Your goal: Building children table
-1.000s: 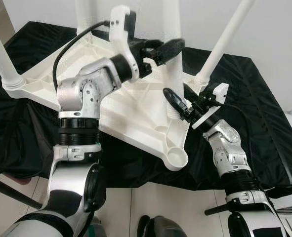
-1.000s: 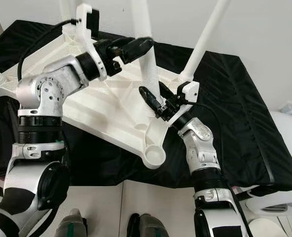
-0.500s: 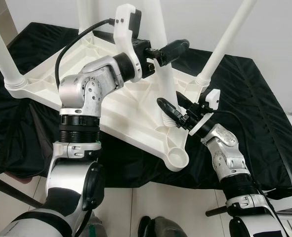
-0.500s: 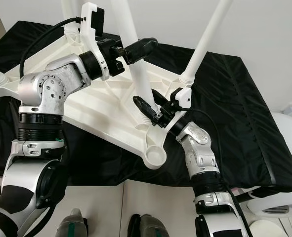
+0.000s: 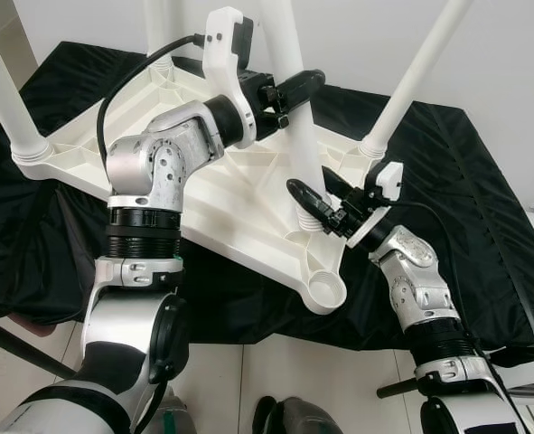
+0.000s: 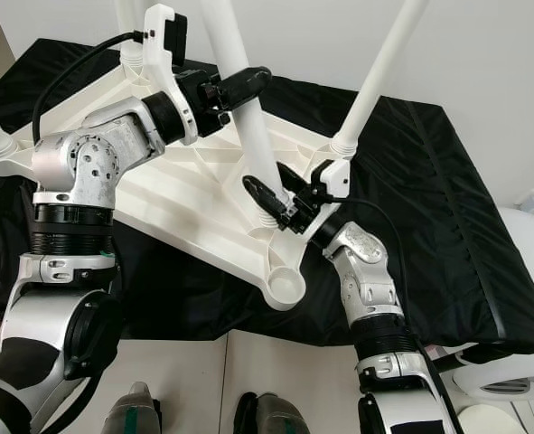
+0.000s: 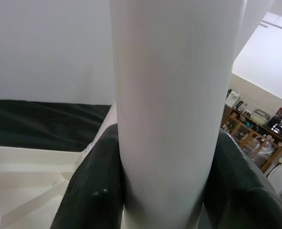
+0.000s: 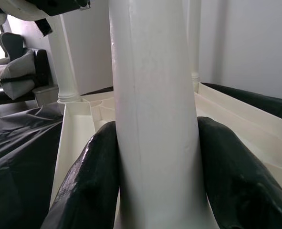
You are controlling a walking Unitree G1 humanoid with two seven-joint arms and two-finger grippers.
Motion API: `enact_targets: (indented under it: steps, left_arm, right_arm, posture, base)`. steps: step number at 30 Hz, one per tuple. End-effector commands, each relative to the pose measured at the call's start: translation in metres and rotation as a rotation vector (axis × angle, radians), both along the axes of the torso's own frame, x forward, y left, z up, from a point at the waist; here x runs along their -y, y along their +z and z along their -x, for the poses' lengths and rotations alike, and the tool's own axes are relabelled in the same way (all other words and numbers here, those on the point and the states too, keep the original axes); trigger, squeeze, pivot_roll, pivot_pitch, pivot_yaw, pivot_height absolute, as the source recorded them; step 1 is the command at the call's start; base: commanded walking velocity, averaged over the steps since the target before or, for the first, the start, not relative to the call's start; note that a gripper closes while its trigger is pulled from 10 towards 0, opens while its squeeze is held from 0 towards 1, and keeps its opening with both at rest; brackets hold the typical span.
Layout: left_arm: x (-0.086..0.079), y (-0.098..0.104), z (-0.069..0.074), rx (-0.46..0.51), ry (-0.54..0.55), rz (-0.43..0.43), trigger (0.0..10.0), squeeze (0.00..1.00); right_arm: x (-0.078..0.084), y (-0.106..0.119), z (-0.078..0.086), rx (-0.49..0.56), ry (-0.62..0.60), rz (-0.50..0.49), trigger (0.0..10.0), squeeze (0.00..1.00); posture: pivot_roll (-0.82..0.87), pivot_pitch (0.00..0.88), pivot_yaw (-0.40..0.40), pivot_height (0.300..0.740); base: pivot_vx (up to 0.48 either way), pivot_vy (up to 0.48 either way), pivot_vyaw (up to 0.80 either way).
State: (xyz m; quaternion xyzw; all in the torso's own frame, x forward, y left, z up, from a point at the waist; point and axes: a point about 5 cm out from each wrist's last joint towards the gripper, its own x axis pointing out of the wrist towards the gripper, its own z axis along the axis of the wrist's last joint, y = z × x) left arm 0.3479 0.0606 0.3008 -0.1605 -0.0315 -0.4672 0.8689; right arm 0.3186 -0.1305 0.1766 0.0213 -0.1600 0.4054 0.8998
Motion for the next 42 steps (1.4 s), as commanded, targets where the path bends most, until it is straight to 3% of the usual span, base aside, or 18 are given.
enact_targets:
  steps: [1, 2, 4, 10, 11, 14, 16, 21, 25, 32, 38, 42]
  left_arm:
    - [0.008, 0.008, 0.004, 0.027, -0.023, -0.019, 0.0, 0.00]
    - [0.008, 0.010, 0.004, 0.042, -0.019, -0.036, 10.0, 0.00]
    - [0.010, 0.015, 0.008, 0.113, -0.010, -0.102, 10.0, 0.00]
    - [0.013, 0.021, 0.015, 0.177, -0.014, -0.142, 10.0, 0.00]
    - [0.015, 0.023, 0.017, 0.201, -0.013, -0.156, 10.0, 0.00]
    - [0.017, 0.026, 0.021, 0.235, -0.011, -0.179, 10.0, 0.00]
    - [0.021, 0.030, 0.027, 0.285, -0.014, -0.209, 10.0, 0.00]
    - [0.024, 0.034, 0.032, 0.315, -0.016, -0.220, 10.0, 0.00]
    - [0.025, 0.035, 0.034, 0.328, -0.016, -0.224, 10.0, 0.00]
    - [0.029, 0.034, 0.037, 0.358, -0.014, -0.238, 10.0, 0.00]
    - [0.031, 0.034, 0.039, 0.366, -0.011, -0.236, 10.0, 0.00]
    - [0.033, 0.035, 0.041, 0.377, -0.012, -0.236, 10.0, 0.00]
  right_arm:
    - [0.001, 0.003, 0.001, 0.003, -0.006, 0.002, 10.0, 0.00]
    - [0.001, 0.005, 0.001, 0.008, -0.026, 0.008, 10.0, 0.00]
    - [0.004, 0.006, -0.004, -0.007, -0.102, 0.050, 10.0, 0.00]
    - [0.006, 0.008, -0.009, -0.053, -0.114, 0.068, 10.0, 0.00]
    - [0.007, 0.011, -0.009, -0.062, -0.099, 0.063, 10.0, 1.00]
    - [0.010, 0.015, -0.015, -0.064, -0.146, 0.097, 10.0, 1.00]
    - [0.014, 0.021, -0.021, -0.074, -0.177, 0.130, 10.0, 0.00]
    - [0.009, 0.032, -0.025, -0.041, -0.182, 0.235, 10.0, 0.00]
    - [0.004, 0.035, -0.024, -0.018, -0.151, 0.257, 10.0, 0.00]
    - [-0.008, 0.044, -0.026, 0.085, -0.156, 0.375, 10.0, 0.00]
    - [-0.016, 0.047, -0.027, 0.118, -0.157, 0.396, 10.0, 0.00]
    - [-0.020, 0.054, -0.028, 0.114, -0.156, 0.353, 10.0, 0.00]
  posture:
    - [0.07, 0.000, -0.119, 0.740]
    - [0.07, 0.000, -0.121, 0.740]
    - [0.07, 0.006, -0.122, 0.740]
    - [0.07, 0.012, -0.125, 0.740]
    - [0.07, 0.012, -0.125, 0.740]
    - [0.07, 0.022, -0.126, 0.740]
    - [0.07, 0.025, -0.128, 0.740]
    - [0.06, 0.029, -0.126, 0.740]
    - [0.06, 0.030, -0.127, 0.740]
    - [0.06, 0.033, -0.128, 0.740]
    - [0.06, 0.034, -0.129, 0.740]
    - [0.06, 0.035, -0.129, 0.740]
  base:
    - [0.000, 0.000, 0.00]
    - [0.000, 0.000, 0.00]
    - [0.000, 0.000, 0.00]
    - [0.000, 0.000, 0.00]
    - [0.000, 0.000, 0.00]
    - [0.000, 0.000, 0.00]
    - [0.000, 0.000, 0.00]
    - [0.000, 0.000, 0.00]
    - [0.000, 0.000, 0.00]
    - [0.000, 0.000, 0.00]
    - [0.000, 0.000, 0.00]
    - [0.000, 0.000, 0.00]
